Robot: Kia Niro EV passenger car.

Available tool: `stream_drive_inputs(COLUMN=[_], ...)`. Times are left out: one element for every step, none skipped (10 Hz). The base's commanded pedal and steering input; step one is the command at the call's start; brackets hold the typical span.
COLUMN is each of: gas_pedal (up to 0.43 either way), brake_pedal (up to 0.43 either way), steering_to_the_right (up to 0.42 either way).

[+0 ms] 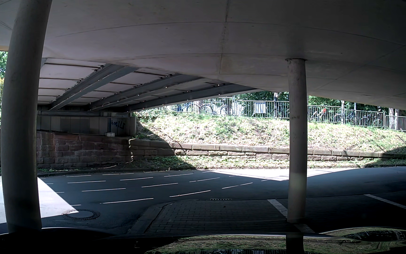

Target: Follow the waypoints while adhering to traffic rules and regulations

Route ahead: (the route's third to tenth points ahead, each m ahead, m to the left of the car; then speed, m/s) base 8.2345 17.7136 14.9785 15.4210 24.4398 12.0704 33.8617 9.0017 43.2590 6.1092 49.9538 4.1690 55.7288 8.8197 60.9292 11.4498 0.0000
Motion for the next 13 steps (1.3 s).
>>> stream_drive_inputs(gas_pedal=[0.0, 0.0, 0.0, 0.0, 0.0, 0.0, 0.0, 0.0, 0.0, 0.0, 0.0, 0.0, 0.0], brake_pedal=[0.287, 0.287, 0.287, 0.287, 0.293, 0.293, 0.293, 0.287, 0.293, 0.287, 0.293, 0.293, 0.293], steering_to_the_right=[0.107, 0.107, 0.107, 0.107, 0.107, 0.107, 0.107, 0.107, 0.107, 0.107, 0.107, 0.107, 0.107])
